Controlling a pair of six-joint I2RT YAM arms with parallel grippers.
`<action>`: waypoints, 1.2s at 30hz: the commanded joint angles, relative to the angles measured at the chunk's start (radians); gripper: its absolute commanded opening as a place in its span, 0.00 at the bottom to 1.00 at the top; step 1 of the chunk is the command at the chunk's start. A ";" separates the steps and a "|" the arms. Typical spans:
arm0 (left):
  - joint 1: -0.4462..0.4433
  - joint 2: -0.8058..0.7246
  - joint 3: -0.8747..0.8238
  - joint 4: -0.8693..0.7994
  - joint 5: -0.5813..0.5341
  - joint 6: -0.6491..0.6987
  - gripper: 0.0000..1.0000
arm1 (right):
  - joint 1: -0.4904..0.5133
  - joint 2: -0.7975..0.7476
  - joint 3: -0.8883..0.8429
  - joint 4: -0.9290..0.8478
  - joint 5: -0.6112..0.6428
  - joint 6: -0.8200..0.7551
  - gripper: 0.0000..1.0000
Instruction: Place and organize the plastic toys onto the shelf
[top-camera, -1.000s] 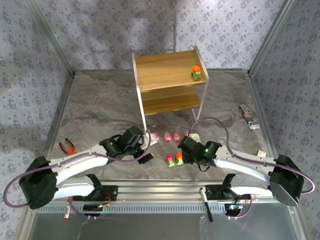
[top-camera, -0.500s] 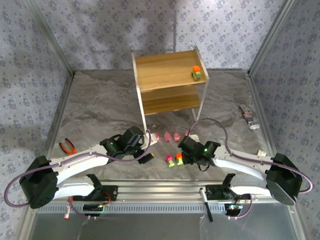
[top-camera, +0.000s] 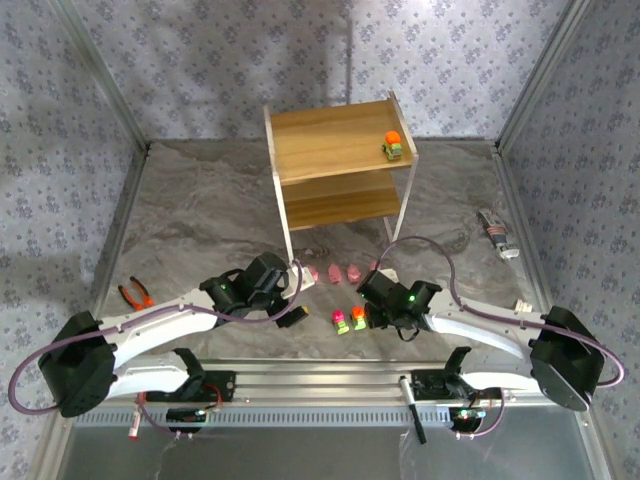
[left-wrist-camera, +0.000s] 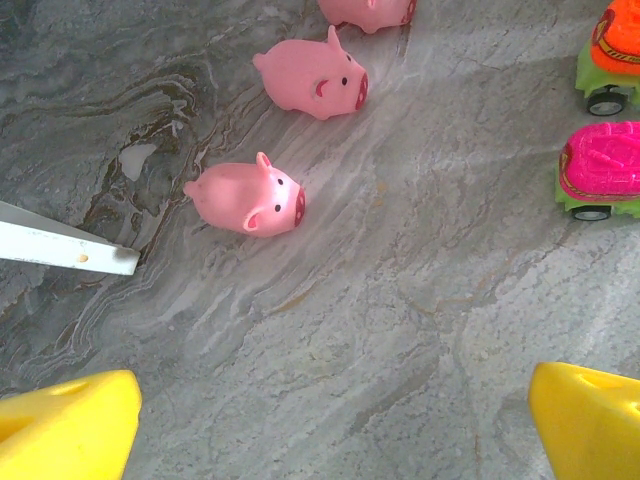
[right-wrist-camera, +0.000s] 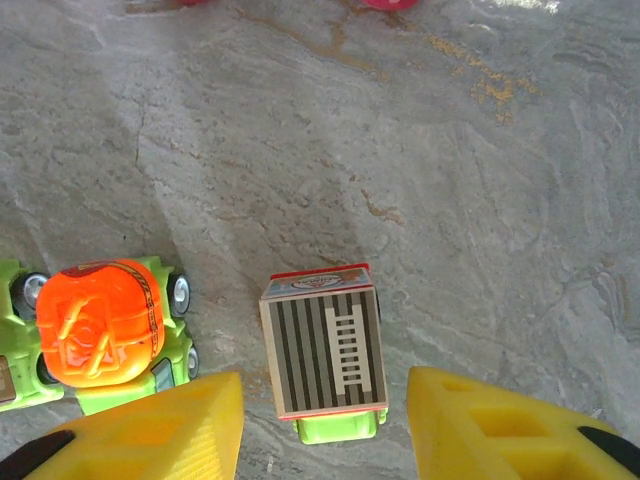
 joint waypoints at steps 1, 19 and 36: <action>0.000 0.002 0.015 -0.014 0.010 -0.019 1.00 | -0.009 0.014 0.003 -0.007 -0.014 -0.026 0.47; 0.001 0.007 0.018 -0.021 0.023 -0.028 1.00 | -0.034 0.068 0.032 -0.004 -0.028 -0.064 0.44; 0.001 0.007 0.018 -0.017 0.019 -0.028 1.00 | -0.043 0.077 0.019 0.029 -0.041 -0.064 0.45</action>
